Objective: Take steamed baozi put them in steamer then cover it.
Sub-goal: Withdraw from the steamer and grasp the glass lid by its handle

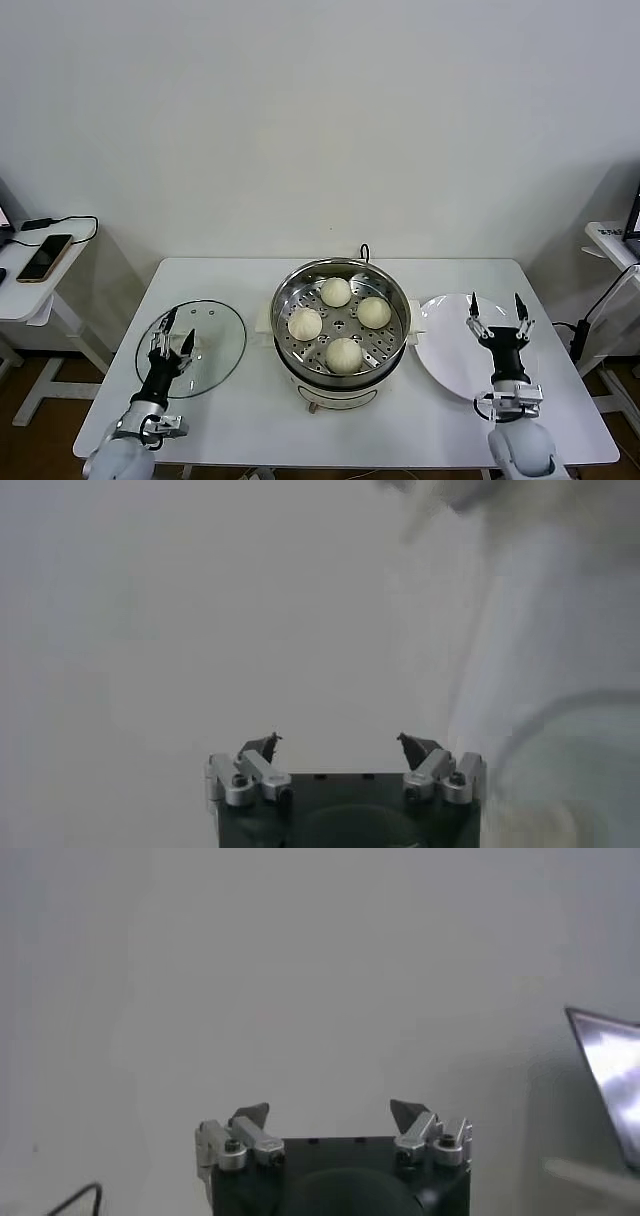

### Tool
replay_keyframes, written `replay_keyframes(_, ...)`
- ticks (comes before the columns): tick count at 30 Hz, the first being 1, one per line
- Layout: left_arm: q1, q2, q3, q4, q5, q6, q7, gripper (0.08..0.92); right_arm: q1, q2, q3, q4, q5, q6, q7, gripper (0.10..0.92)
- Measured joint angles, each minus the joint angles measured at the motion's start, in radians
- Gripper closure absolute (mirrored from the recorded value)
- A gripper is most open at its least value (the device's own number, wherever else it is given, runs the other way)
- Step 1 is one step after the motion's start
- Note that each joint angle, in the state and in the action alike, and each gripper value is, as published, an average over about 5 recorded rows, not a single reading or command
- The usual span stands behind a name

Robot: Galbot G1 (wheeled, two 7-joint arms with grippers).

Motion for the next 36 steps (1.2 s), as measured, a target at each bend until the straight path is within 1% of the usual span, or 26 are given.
replay_keyframes(9, -0.009, -0.001, -0.002, 0.078, 0.074, -0.016, -0.007, 0.177, -0.056, 0.051, 0.034, -0.004, -0.026, 0.014, -0.004, 0.203)
replay_keyframes(23, -0.117, 0.001, 0.028, 0.181, 0.133, -0.014, -0.001, 0.177, -0.107, 0.092, 0.075, -0.013, -0.047, 0.038, -0.014, 0.203)
replay_keyframes(34, -0.197, -0.007, 0.052, 0.263, 0.153, -0.030, -0.013, 0.177, -0.115, 0.112, 0.089, -0.014, -0.065, 0.042, -0.015, 0.203)
replay_keyframes(36, -0.209, -0.008, 0.055, 0.277, 0.155, -0.032, -0.012, 0.191, -0.117, 0.114, 0.091, -0.012, -0.068, 0.042, -0.015, 0.203)
